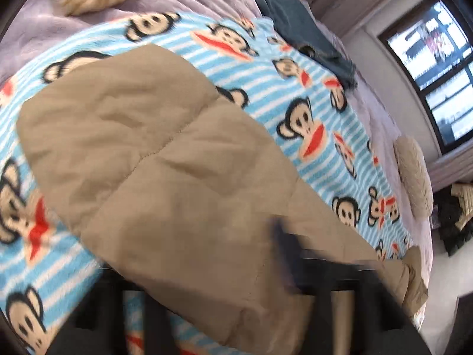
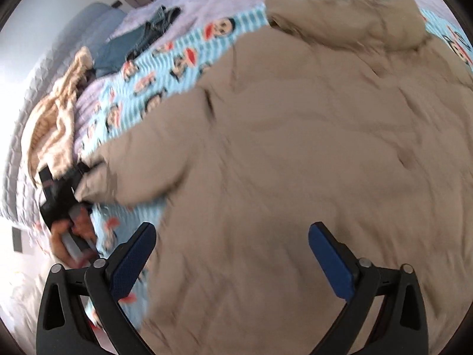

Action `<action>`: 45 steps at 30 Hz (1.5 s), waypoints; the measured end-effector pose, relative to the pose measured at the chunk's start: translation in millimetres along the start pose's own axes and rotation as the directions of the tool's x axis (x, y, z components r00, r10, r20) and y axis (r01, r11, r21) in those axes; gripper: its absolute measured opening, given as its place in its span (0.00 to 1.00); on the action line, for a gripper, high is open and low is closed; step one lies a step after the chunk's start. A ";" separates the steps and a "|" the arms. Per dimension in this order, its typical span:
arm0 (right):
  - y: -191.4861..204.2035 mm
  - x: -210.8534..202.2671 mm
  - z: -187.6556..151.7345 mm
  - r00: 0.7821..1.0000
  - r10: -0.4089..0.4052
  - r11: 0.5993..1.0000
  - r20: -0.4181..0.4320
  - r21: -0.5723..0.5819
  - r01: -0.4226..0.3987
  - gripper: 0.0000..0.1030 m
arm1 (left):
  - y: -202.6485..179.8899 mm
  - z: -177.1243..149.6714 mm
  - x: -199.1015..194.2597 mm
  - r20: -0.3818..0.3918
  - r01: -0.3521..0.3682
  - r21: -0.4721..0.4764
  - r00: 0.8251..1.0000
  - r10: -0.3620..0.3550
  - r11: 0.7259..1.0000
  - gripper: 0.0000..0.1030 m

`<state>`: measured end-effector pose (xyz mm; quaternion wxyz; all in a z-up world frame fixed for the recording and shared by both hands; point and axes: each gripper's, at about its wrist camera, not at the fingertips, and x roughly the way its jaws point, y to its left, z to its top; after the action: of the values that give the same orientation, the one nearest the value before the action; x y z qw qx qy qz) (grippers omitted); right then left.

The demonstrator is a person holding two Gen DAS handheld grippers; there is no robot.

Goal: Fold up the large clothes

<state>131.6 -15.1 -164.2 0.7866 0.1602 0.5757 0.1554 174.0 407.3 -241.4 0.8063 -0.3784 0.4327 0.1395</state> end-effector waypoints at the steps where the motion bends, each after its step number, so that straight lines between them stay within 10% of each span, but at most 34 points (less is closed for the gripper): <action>1: 3.1 6.4 6.6 1.000 0.015 1.000 0.000 0.011 -0.015 0.52 | 1.2 2.4 0.7 -0.012 0.026 0.001 1.000 -0.026 1.000 0.13; 2: 5.7 15.4 12.2 1.000 0.021 1.000 -0.014 0.023 -0.021 0.21 | -1.4 5.4 -0.7 -0.009 0.031 0.007 0.999 -0.031 0.999 0.12; 3: 7.3 24.6 16.9 0.999 0.031 0.999 -0.024 0.035 -0.030 0.15 | -5.0 7.0 -8.2 0.008 0.033 0.035 0.999 -0.033 0.999 0.12; 11: 34.2 92.4 32.0 0.985 0.162 0.987 -0.055 0.031 -0.161 0.14 | -70.8 -1.6 -68.3 0.075 0.117 0.294 0.987 -0.144 0.949 0.12; 18: 23.8 111.3 26.1 0.976 0.185 0.981 -0.111 0.073 -0.178 0.12 | -174.6 -51.4 -90.5 -0.017 0.264 0.531 0.953 -0.301 0.805 0.12; 27: -65.9 -17.9 5.8 0.998 0.016 0.996 0.054 0.092 -0.021 0.13 | -306.0 -181.5 -69.2 -0.241 0.428 0.669 0.898 -0.368 0.608 0.12; 34: -155.1 -80.6 -7.5 0.971 -0.208 0.961 0.119 0.208 0.181 0.14 | -335.8 -306.3 -4.9 -0.251 0.292 0.821 0.957 -0.149 0.490 0.12; 35: -163.5 -82.9 -8.9 0.971 -0.212 0.958 0.111 0.219 0.184 0.14 | -334.0 -314.8 0.2 -0.245 0.273 0.833 0.962 -0.122 0.482 0.17; 38: -168.5 -77.5 -8.8 0.971 -0.217 0.955 0.099 0.229 0.190 0.14 | -319.2 -326.2 4.4 -0.240 0.255 0.842 0.966 -0.093 0.475 0.73; 42: -165.1 -76.5 -2.5 0.971 -0.220 0.955 0.093 0.223 0.195 0.16 | -304.1 -319.4 -37.2 -0.239 0.275 0.851 0.961 -0.136 0.447 0.78; 45: -155.4 -85.9 -4.7 0.969 -0.220 0.966 0.115 0.164 0.200 0.48 | -277.3 -291.3 -73.3 -0.175 0.238 0.842 0.969 -0.172 0.484 0.78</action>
<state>111.6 -191.6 -159.0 0.8206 0.1674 0.5462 0.0158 111.6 14.9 -145.7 0.8831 0.0163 0.4231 -0.2020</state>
